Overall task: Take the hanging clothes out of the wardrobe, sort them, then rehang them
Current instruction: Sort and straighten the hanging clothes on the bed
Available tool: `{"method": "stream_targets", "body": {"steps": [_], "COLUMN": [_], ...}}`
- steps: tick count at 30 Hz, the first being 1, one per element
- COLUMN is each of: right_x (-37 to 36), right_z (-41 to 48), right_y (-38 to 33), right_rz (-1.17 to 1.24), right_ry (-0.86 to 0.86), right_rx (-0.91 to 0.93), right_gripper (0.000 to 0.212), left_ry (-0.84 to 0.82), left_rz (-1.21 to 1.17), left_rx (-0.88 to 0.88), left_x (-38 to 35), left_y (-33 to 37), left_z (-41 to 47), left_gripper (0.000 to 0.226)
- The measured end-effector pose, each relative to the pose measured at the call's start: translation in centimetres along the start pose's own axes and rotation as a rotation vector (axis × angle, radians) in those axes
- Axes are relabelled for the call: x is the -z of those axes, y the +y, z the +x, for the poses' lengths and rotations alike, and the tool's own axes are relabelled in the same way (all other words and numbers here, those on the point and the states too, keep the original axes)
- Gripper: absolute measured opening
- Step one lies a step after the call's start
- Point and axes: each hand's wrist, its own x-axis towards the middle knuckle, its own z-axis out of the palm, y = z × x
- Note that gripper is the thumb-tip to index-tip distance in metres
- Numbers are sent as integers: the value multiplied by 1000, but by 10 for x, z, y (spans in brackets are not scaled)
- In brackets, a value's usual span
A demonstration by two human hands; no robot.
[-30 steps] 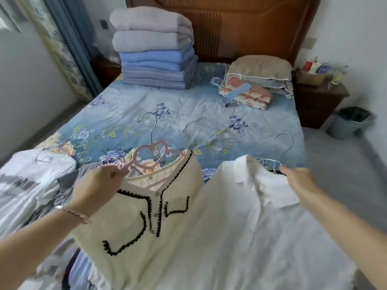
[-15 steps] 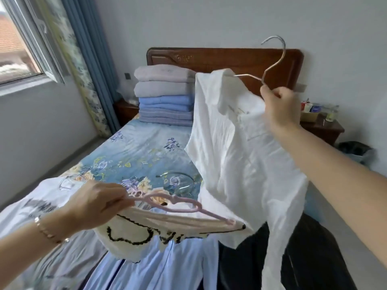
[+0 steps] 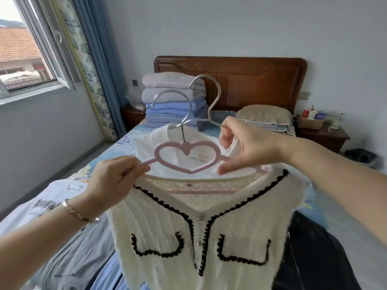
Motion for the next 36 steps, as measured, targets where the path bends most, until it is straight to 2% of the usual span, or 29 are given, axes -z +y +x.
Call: {"method": "stream_targets", "body": {"steps": [3,7,9,10,12,13,15,19,24,28,30,32,36], "right_x": [-4,-9,-14,-16,-21,-22,-23,-25,-21,-45,-59,-70,-86], "right_z": [-3,-6,-7,-6,-3,-1,2,0,-1,7,3,-4,-16], "right_y": [-5,-13,-16,-17,-19,-19,-18,-8,16,2,-10,-21,-48], "right_rz": [-91,-239,-270,-265,-264,-269,-267,-279,-387,-491,-385,-311,-271], "right_ry": [18,128,168,178,190,189,195,182,295,332,246,70,-184], "right_rx": [-19,57,92,98,85,73,54,14,-263,-198,-175,-167,-114], "right_gripper": [39,34,37,37,37,37,36,21,39,45,42,41,41], "left_ry": [24,40,27,-28,-233,-339,-407,-213,-63,-55,-57,-52,2], "left_rz": [-25,-8,75,74,-128,-203,-45,135,283,448,496,531,554], "left_rx": [-2,7,15,89,357,455,407,404,441,398,312,206,192], "left_x": [-3,-7,-7,-6,-1,1,0,-3,7,22,32,46,72], "left_y": [6,-2,-5,-3,0,0,1,17,12,-7,-13,-10,0], "left_z": [5,8,14,18,29,33,34,24,12,1,-19,-44,-76], "left_gripper": [27,35,39,40,51,47,44,52,56,61,59,57,57]}}
